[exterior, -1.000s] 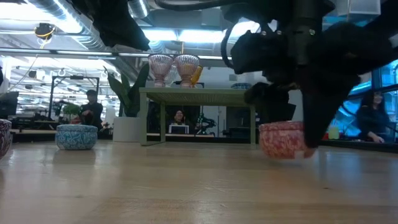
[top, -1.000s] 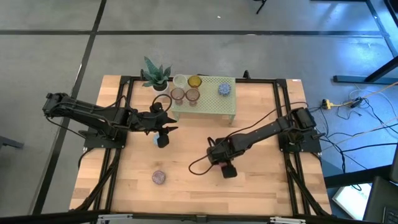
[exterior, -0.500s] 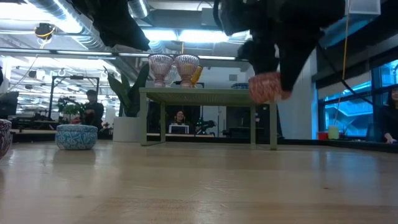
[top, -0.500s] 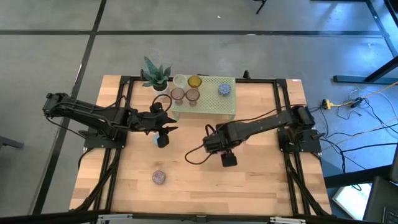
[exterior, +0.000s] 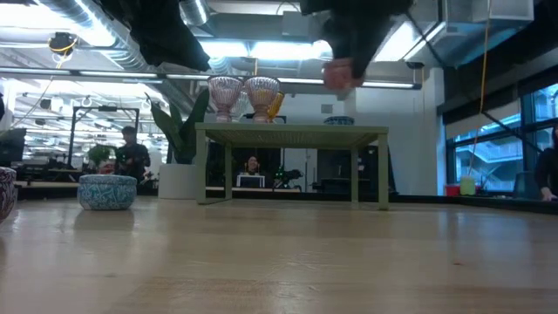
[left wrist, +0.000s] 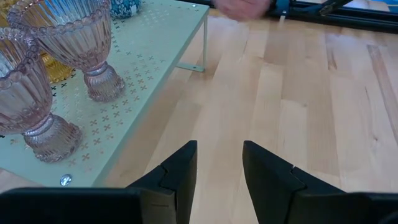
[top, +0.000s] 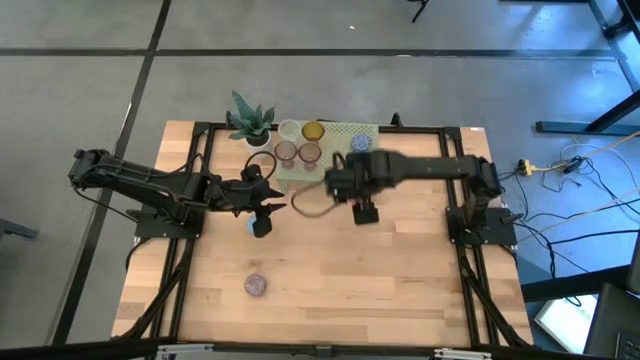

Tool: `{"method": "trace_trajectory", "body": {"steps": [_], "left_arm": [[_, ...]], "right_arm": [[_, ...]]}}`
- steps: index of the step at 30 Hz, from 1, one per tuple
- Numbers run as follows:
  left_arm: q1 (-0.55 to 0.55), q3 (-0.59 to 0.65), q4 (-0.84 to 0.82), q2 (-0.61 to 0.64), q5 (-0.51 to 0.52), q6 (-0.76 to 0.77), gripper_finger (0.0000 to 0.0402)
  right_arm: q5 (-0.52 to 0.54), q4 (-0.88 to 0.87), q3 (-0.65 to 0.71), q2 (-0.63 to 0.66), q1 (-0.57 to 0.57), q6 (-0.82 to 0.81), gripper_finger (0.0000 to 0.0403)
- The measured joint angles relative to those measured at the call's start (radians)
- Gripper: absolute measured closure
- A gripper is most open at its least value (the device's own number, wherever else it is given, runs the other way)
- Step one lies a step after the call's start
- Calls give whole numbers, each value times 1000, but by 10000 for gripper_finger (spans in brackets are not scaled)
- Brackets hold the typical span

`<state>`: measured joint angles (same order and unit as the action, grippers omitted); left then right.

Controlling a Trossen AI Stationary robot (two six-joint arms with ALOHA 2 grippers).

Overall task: Pick & Place candle stick holders
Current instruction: Put the pink scented candle on the shelf

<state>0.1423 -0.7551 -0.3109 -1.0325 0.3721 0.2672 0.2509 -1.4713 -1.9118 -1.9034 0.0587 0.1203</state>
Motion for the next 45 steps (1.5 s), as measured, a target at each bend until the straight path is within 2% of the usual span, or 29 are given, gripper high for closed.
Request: {"method": "trace_trajectory", "body": {"steps": [4, 9, 17, 23, 27, 31, 45], "left_arm": [[0, 0, 0, 0, 0, 0, 276], [0, 0, 0, 0, 0, 0, 276], [0, 0, 0, 0, 0, 0, 276], [0, 0, 0, 0, 0, 0, 276], [0, 0, 0, 0, 0, 0, 276], [0, 0, 0, 0, 0, 0, 276], [0, 0, 0, 0, 0, 0, 276]], "right_arm": [[-2, 23, -8, 0, -95, 95, 100], [-63, 87, 12, 0, -211, 171, 90], [-104, 217, 19, 0, -349, 348, 91], [-251, 335, 19, 0, -451, 431, 92], [-256, 336, 19, -15, -504, 438, 92], [-318, 353, 19, -39, -535, 456, 92], [-307, 419, 20, -77, -554, 494, 86]]}}
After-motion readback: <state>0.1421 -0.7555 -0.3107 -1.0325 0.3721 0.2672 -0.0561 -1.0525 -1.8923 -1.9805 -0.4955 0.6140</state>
